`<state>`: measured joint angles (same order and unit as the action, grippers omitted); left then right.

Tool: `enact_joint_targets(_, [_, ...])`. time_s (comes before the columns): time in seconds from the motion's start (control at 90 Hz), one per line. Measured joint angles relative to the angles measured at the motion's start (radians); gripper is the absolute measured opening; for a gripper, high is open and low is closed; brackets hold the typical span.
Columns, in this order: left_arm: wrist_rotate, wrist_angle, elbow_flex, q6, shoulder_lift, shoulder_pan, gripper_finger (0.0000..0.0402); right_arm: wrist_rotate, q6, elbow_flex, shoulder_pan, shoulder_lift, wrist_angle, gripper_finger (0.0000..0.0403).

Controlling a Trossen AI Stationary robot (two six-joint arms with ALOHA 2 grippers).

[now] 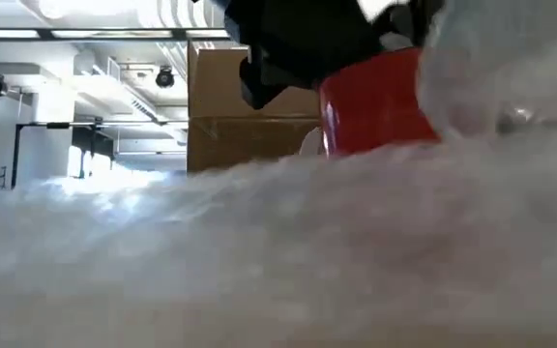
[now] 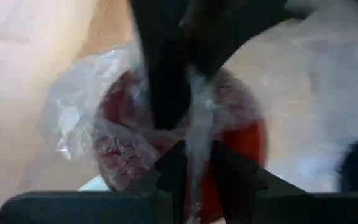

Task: Wrap mug
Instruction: Wrap the orange mug with bubble wrap

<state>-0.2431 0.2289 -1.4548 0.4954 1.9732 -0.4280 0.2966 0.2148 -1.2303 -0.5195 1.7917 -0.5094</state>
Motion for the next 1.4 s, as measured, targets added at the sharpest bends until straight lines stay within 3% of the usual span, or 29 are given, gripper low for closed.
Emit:
enact_joint_targets(0.211, [-0.019,0.051,0.001,-0.033,-0.055,-0.003,0.0059,-0.035,-0.006,-0.009,0.003,0.017,0.008,0.0000])
enact_joint_targets(0.4, [-0.193,0.190,0.001,0.017,-0.089,-0.004,0.0059,-0.043,-0.011,-0.017,0.002,0.019,0.006,0.0000])
enact_joint_targets(0.5, [-0.260,0.176,0.021,0.035,-0.082,0.001,0.0059,-0.043,-0.018,-0.019,0.002,0.019,0.013,0.0000])
enact_joint_targets(0.689, [-0.225,0.061,0.033,-0.014,-0.065,-0.003,0.0059,-0.046,-0.019,-0.019,0.002,0.019,0.014,0.0000])
enact_joint_targets(0.967, [-0.175,0.034,0.026,-0.095,-0.094,-0.029,0.0039,-0.045,-0.025,-0.019,0.003,0.019,0.017,0.0000])
enact_joint_targets(1.167, [-0.108,-0.045,0.056,-0.090,-0.025,-0.023,0.0023,-0.043,-0.034,-0.027,0.007,0.019,0.021,0.0000])
enact_joint_targets(1.4, [-0.114,-0.067,0.077,-0.086,-0.019,-0.025,0.0023,-0.047,-0.054,-0.115,0.007,0.015,-0.099,0.0000])
